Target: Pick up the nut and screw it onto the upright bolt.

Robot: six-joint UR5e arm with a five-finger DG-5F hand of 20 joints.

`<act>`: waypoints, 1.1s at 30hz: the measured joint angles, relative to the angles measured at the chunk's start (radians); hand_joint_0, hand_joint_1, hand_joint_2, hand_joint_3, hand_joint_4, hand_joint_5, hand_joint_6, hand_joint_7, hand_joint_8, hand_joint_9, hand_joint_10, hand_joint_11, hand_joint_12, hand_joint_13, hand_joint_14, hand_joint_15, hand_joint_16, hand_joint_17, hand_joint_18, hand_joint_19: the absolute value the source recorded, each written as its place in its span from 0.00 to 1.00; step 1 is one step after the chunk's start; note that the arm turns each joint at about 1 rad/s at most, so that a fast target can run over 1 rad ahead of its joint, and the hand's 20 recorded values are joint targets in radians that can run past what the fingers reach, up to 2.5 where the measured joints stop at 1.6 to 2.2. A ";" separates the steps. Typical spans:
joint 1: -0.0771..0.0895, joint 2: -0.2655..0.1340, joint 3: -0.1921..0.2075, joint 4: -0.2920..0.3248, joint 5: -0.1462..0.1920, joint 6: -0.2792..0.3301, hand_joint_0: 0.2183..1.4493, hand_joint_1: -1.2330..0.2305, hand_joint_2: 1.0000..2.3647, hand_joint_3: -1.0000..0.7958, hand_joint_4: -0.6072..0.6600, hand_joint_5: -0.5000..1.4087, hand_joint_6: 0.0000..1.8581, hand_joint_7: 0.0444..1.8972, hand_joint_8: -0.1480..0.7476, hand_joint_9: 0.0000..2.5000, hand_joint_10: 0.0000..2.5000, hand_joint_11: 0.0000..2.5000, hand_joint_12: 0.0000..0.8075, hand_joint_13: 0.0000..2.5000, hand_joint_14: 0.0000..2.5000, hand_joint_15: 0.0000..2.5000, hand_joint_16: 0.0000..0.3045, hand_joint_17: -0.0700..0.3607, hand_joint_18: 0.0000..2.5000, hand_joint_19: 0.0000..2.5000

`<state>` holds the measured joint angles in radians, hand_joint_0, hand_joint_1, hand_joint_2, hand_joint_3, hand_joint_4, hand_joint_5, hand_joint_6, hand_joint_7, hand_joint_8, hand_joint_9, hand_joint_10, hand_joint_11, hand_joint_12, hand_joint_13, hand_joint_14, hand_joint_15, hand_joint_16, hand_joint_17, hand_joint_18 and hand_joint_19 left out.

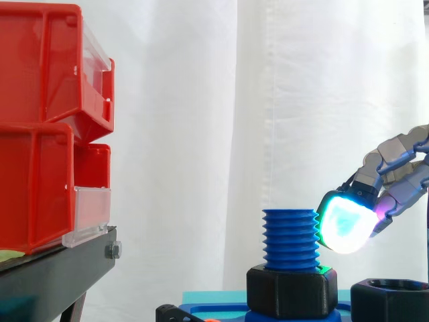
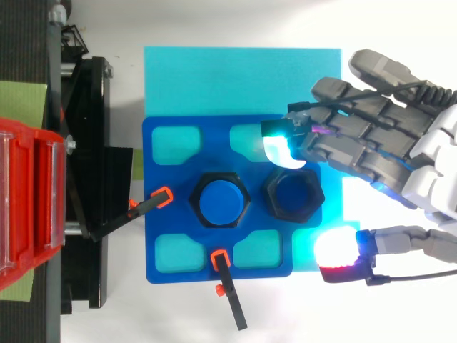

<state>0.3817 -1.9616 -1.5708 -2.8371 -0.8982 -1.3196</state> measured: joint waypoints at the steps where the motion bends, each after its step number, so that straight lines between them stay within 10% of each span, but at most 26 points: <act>1: 0.000 0.000 0.000 -0.001 -0.001 -0.002 0.18 0.44 0.00 0.28 0.64 0.15 0.27 0.37 0.44 0.15 0.00 0.00 0.36 0.15 0.00 0.00 0.10 0.32 0.01 0.00; 12: -0.005 -0.001 0.000 -0.027 -0.054 -0.064 0.18 0.45 0.00 0.28 0.63 0.15 0.27 0.37 0.44 0.15 0.00 0.00 0.36 0.15 0.00 0.00 0.10 0.32 0.02 0.00; 33: -0.017 -0.002 -0.001 -0.026 -0.057 -0.072 0.18 0.46 0.00 0.28 0.63 0.15 0.27 0.37 0.44 0.15 0.00 0.00 0.37 0.17 0.00 0.00 0.11 0.33 0.04 0.00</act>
<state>0.3644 -1.9637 -1.5716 -2.8634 -0.9550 -1.3913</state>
